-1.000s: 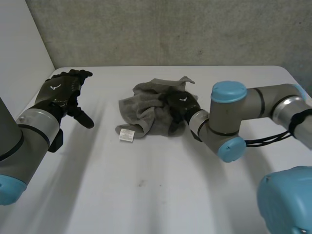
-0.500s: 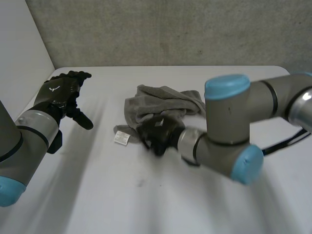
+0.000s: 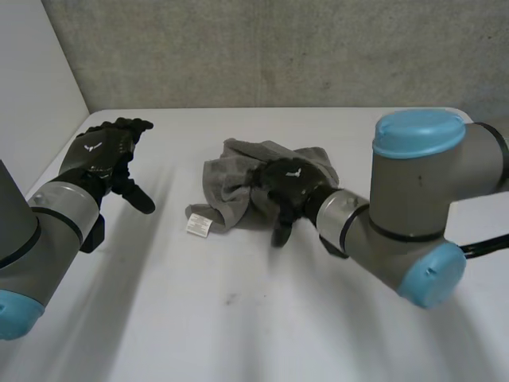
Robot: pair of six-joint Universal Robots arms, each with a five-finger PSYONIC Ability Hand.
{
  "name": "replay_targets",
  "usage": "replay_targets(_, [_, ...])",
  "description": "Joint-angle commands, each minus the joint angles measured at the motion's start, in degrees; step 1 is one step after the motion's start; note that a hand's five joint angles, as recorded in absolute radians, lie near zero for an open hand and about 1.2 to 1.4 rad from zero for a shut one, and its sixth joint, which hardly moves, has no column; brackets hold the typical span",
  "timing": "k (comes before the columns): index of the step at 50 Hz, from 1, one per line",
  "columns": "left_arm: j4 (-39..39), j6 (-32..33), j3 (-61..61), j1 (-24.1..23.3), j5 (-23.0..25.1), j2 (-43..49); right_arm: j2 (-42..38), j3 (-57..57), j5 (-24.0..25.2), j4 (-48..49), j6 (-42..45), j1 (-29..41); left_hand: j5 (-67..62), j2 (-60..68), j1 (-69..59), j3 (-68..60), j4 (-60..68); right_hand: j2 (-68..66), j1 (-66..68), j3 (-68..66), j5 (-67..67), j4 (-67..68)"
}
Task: Fold the towel.
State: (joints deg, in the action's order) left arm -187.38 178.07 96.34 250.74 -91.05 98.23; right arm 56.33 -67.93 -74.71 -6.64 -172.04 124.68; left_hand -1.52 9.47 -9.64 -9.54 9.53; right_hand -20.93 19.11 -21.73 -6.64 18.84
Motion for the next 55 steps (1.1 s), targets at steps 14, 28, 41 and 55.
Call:
replay_targets(14, [-0.1, -0.2, 0.6, -0.3, 0.6, 0.7, -27.9, 37.1, -8.4, -4.2, 0.6, -0.6, 1.3, 0.7, -0.6, -0.7, 0.7, 4.0, -2.1, 4.8, -0.3, -1.9])
replay_targets(28, [0.0, -0.1, 0.9, -1.2, 9.1, 5.4, -33.9, 43.4, -8.3, -5.1, 4.5, -0.6, 1.5, 0.6, -0.4, -0.5, 0.5, -31.9, 33.7, -31.1, -36.2, 34.0])
replay_targets(41, [0.0, 0.0, 1.0, -1.1, 9.1, 5.4, -20.6, 22.8, -0.4, -8.5, 10.8, 0.8, 1.5, 0.6, -0.4, -0.5, 0.5, -59.1, 60.9, -58.3, -63.4, 61.2])
replay_targets(55, [0.1, 0.2, 1.0, -1.2, 9.5, 4.8, 1.3, -10.9, 7.4, 1.2, 11.7, 2.6, 1.5, 0.6, -0.4, -0.5, 0.5, -59.1, 60.9, -58.3, -63.4, 61.2])
